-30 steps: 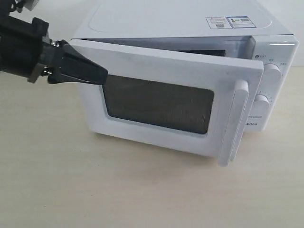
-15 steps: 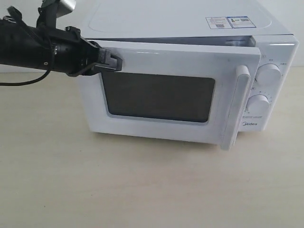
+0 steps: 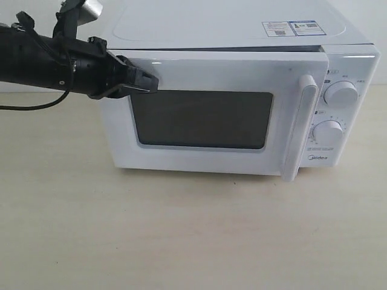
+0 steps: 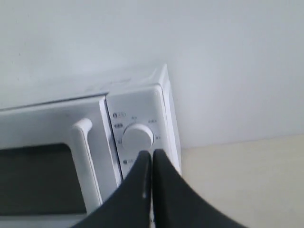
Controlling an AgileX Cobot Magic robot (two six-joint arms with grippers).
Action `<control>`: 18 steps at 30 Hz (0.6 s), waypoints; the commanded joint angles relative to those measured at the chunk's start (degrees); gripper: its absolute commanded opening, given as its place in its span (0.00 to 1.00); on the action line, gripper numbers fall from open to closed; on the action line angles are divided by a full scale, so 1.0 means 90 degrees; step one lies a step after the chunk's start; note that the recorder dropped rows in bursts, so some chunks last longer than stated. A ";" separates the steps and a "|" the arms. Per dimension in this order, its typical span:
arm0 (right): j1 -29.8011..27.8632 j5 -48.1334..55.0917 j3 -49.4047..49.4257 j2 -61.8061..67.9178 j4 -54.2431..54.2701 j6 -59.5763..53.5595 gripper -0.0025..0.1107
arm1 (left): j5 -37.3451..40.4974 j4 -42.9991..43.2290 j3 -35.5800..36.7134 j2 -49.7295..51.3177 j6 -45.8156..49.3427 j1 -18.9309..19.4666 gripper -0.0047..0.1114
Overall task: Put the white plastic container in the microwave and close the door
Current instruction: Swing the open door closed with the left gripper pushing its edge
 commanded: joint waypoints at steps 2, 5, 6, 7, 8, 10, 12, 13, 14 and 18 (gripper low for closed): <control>-0.0037 0.0127 -0.0351 -0.0026 -0.0038 -0.0046 0.02 | 0.0224 0.1065 -0.0033 -0.0543 -0.0665 -0.0010 0.08; -0.0037 0.0996 -0.1121 0.0268 -0.0148 -0.0227 0.02 | 0.0192 0.1418 0.0164 -0.1006 -0.0838 -0.0010 0.08; -0.0037 0.1229 -0.1392 0.0461 -0.0148 -0.0313 0.02 | 0.0128 0.1418 0.0246 -0.1136 -0.0838 0.0004 0.08; -0.0037 0.1446 -0.1659 0.0687 -0.0137 -0.0434 0.02 | -0.0001 0.1418 0.0376 -0.1323 -0.0838 0.0002 0.08; -0.0037 0.1624 -0.1864 0.0951 -0.0137 -0.0558 0.02 | -0.0094 0.1418 0.0464 -0.1440 -0.0838 0.0002 0.08; -0.0037 0.2027 -0.2272 0.1547 0.0149 -0.1060 0.02 | -0.0334 0.1418 0.0699 -0.1719 -0.0838 0.0002 0.08; -0.0021 0.2243 -0.2492 0.2208 0.0995 -0.1890 0.02 | -0.0440 0.1394 0.0926 -0.1945 -0.0838 0.0002 0.08; 0.0003 0.2257 -0.2536 0.2484 0.1457 -0.2238 0.02 | -0.0440 0.1341 0.1059 -0.2064 -0.0852 0.0002 0.08; 0.0028 0.2203 -0.2563 0.2759 0.1925 -0.2591 0.02 | -0.0383 0.1339 0.1203 -0.2196 -0.0975 0.0002 0.08; 0.0107 0.1211 -0.2562 0.3904 0.3567 -0.2946 0.02 | -0.0033 0.1314 0.1819 -0.2843 -0.1172 0.0002 0.08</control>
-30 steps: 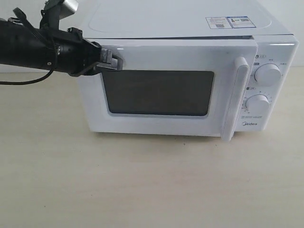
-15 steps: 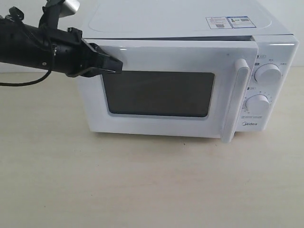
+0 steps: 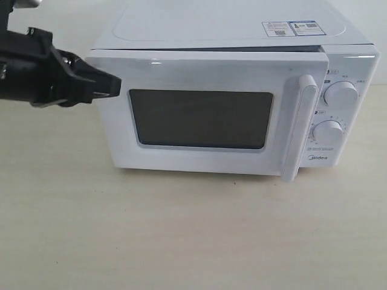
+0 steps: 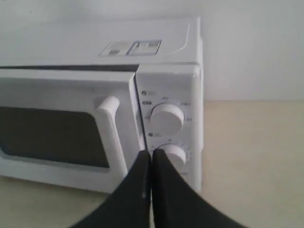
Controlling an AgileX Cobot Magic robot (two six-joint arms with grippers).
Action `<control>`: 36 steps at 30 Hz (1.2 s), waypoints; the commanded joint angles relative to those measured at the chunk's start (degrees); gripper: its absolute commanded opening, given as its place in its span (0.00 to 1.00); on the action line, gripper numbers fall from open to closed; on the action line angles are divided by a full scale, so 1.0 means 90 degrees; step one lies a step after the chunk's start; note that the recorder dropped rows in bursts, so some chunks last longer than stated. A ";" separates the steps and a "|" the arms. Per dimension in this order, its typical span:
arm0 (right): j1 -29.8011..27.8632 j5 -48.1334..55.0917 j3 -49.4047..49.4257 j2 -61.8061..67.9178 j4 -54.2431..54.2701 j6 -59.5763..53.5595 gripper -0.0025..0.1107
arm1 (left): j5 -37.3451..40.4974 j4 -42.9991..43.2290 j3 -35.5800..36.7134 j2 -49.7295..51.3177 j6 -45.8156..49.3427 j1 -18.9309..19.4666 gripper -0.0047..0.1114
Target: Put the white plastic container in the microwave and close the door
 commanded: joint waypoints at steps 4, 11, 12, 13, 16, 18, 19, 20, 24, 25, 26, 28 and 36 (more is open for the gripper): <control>0.0061 -0.1734 -0.0056 0.1683 0.1951 -0.0257 0.02 | 0.0057 -0.0052 0.1247 -0.1504 -0.0223 0.0002 0.08; 0.0076 -0.1496 -0.0056 0.2469 0.2144 0.0723 0.02 | -0.0857 0.0010 0.2244 -0.2984 -0.0382 0.0002 0.08; 0.0076 -0.1573 -0.0056 0.2530 0.2144 0.0726 0.02 | -0.0857 0.0010 0.2307 -0.3106 -0.0382 0.0002 0.08; 0.0076 -0.1629 -0.0056 0.2536 0.2144 0.0726 0.02 | -0.0857 0.0010 0.2373 -0.3229 -0.0382 0.0002 0.08; 0.0078 -0.1806 -0.0247 0.2581 0.2144 0.0726 0.02 | -0.0875 0.0010 0.2513 -0.3491 -0.0382 0.0002 0.08; 0.0078 -0.1080 -0.0600 0.2581 0.2144 0.0613 0.02 | -0.0933 0.0010 0.2538 -0.3553 -0.0382 0.0002 0.08; 0.0078 -0.0613 -0.0848 0.2581 0.2144 0.0443 0.02 | -0.0933 0.0010 0.2538 -0.3553 -0.0382 0.0002 0.08; 0.0118 -0.0291 -0.1096 0.2581 0.2157 0.0266 0.02 | -0.0958 0.0010 0.2538 -0.3548 -0.0382 0.0002 0.08; 0.0848 0.0017 -0.1748 0.2581 0.2191 -0.0720 0.02 | -0.0958 -0.0005 0.2538 -0.3548 -0.0382 0.0002 0.08; 0.1113 -0.0066 -0.1840 0.2581 0.2191 -0.0837 0.02 | -0.0945 -0.0018 0.2538 -0.3548 -0.0382 0.0002 0.08; 0.1328 -0.0176 -0.1887 0.2581 0.2191 -0.0890 0.02 | -0.0933 -0.0018 0.2538 -0.3548 -0.0382 0.0002 0.08; 0.1892 -0.0438 -0.1889 0.2581 0.2191 -0.0937 0.02 | -0.0932 -0.0018 0.2538 -0.3548 -0.0382 0.0002 0.08; 0.3847 -0.0947 -0.1529 0.3183 0.2152 -0.1333 0.02 | -0.0688 -0.0018 0.2538 -0.3548 -0.0382 0.0002 0.08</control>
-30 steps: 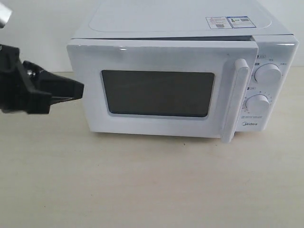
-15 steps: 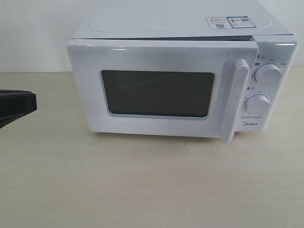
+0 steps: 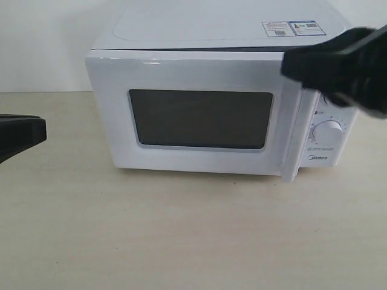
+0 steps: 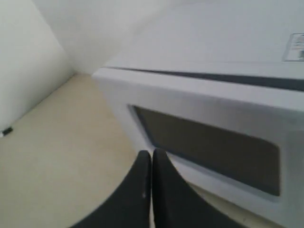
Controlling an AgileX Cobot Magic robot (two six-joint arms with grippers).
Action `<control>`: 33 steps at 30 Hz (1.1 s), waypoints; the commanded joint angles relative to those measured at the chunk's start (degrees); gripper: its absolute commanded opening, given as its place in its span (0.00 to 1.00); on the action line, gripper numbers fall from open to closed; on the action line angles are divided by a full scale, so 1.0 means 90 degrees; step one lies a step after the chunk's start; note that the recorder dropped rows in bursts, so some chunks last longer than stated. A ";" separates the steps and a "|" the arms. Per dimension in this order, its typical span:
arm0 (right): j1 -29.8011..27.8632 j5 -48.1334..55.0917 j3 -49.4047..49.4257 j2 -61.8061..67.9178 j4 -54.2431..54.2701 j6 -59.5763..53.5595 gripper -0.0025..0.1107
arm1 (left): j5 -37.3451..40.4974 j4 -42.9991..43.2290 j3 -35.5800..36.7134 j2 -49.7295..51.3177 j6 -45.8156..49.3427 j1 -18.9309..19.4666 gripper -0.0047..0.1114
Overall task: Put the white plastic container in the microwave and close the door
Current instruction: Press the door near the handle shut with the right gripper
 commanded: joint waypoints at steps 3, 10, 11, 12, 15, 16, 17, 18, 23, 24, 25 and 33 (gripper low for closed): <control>0.1304 -0.1285 0.0517 0.1047 -0.0039 -0.0486 0.02 | 0.0114 -0.0018 0.0051 -0.0022 -0.0044 0.0002 0.08; 0.1497 -0.3221 0.0533 0.2570 -0.0039 -0.0611 0.02 | 0.0111 -0.0003 0.0051 -0.0022 -0.0044 0.0002 0.08; 0.1497 -0.3563 0.0533 0.2696 -0.0039 -0.0493 0.02 | 0.0142 -0.0002 0.0051 -0.0022 -0.0044 0.0002 0.08; 0.1497 -0.3931 0.0533 0.2778 -0.0039 -0.0390 0.02 | 0.0143 0.0011 0.0051 -0.0022 -0.0044 0.0002 0.08; 0.1497 -0.5325 0.0529 0.3188 -0.0066 0.0030 0.02 | 0.0131 0.0025 0.0051 -0.0022 -0.0044 0.0002 0.08; 0.1497 -0.5429 0.0529 0.3263 -0.0066 0.0030 0.02 | 0.0116 0.0025 0.0051 -0.0022 -0.0044 0.0002 0.08; 0.1485 -0.5578 0.0529 0.3401 -0.0066 0.0030 0.02 | 0.0090 0.0025 0.0051 -0.0022 -0.0044 0.0002 0.08; 0.1485 -0.5676 0.0529 0.3452 -0.0066 0.0030 0.02 | 0.0058 0.0025 0.0051 -0.0022 -0.0044 0.0002 0.08; 0.1485 -0.6590 0.0519 0.3693 -0.0047 0.0128 0.02 | -0.0012 0.0025 0.0051 -0.0022 -0.0044 0.0002 0.08; 0.1485 -0.6608 0.0519 0.3704 -0.0047 0.0128 0.02 | -0.0012 0.0025 0.0051 -0.0022 -0.0044 0.0002 0.08; 0.1485 -0.6620 0.0519 0.3702 -0.0047 0.0128 0.02 | -0.0012 0.0025 0.0051 -0.0022 -0.0044 0.0002 0.08; 0.1485 -0.6754 0.0226 0.3702 0.0341 -0.0388 0.02 | -0.0026 0.0025 0.0051 -0.0022 -0.0020 0.0002 0.08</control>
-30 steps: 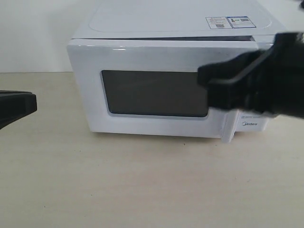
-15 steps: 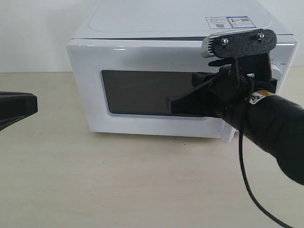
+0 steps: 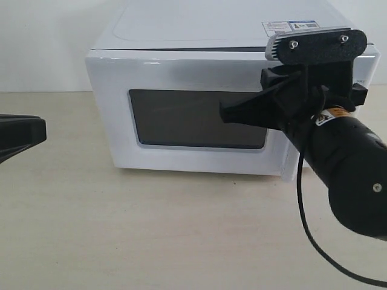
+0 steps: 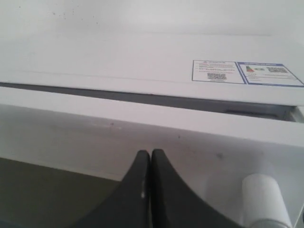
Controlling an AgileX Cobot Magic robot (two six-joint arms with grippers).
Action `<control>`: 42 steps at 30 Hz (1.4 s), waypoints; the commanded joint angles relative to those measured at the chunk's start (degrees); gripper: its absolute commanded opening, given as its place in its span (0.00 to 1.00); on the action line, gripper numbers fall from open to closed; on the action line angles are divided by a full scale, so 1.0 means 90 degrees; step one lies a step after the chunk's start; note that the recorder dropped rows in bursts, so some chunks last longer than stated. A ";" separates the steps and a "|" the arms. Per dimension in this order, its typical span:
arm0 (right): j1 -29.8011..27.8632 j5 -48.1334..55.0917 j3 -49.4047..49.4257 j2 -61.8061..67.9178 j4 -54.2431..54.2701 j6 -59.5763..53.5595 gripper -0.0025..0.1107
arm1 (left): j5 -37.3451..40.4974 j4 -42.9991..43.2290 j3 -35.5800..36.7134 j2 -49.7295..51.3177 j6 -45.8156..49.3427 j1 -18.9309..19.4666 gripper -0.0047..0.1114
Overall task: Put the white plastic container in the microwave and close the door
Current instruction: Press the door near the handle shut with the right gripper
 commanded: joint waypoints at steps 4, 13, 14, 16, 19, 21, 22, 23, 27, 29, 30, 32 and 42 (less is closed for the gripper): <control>-0.0002 0.0240 -0.0473 -0.0001 0.0852 -0.1130 0.02 | -0.0054 0.0025 0.0051 -0.0022 -0.0010 0.0002 0.08; -0.0015 0.0389 -0.0537 -0.0001 0.1180 -0.1369 0.02 | -0.0010 0.0025 0.0051 -0.0022 -0.0012 0.0002 0.08; -0.0072 0.0389 -0.0537 -0.0001 0.1180 -0.1385 0.02 | -0.0010 0.0025 0.0051 -0.0022 -0.0012 0.0002 0.08; -0.0264 0.0463 -0.0537 -0.0001 0.1180 -0.1371 0.02 | -0.0010 0.0025 0.0051 -0.0022 -0.0012 0.0002 0.08; -0.0726 0.0811 -0.0537 -0.0001 0.1180 -0.1198 0.02 | -0.0010 0.0025 0.0051 -0.0022 -0.0012 0.0002 0.08; -0.0939 0.1044 -0.0537 -0.0001 0.1180 -0.1170 0.02 | -0.0010 0.0025 0.0051 -0.0022 -0.0012 0.0002 0.08; -0.1006 0.1068 -0.0537 -0.0001 0.1180 -0.1170 0.02 | -0.0010 0.0025 0.0051 -0.0022 -0.0012 0.0002 0.08; -0.1037 0.1068 -0.0537 -0.0001 0.1180 -0.1170 0.02 | -0.0010 0.0025 0.0051 -0.0022 -0.0012 0.0002 0.08; -0.1038 0.1042 -0.0537 -0.0001 0.1003 -0.1154 0.02 | -0.0010 0.0025 0.0051 -0.0022 -0.0012 0.0002 0.08; -0.1038 0.1015 -0.0537 -0.0001 0.0916 -0.1080 0.02 | -0.0039 0.0025 0.0051 -0.0022 -0.0012 0.0002 0.08; -0.1038 0.1000 -0.0537 -0.0001 0.0899 -0.1053 0.02 | -0.0039 0.0025 0.0051 -0.0022 -0.0012 0.0002 0.08; -0.1038 0.0968 -0.0563 -0.0001 0.0886 -0.1040 0.02 | -0.0050 0.0025 0.0051 -0.0022 -0.0012 0.0002 0.08; -0.1584 0.1741 -0.1062 -0.0001 0.0826 -0.1064 0.02 | -0.0214 0.0025 0.0150 -0.0022 -0.0012 0.0002 0.08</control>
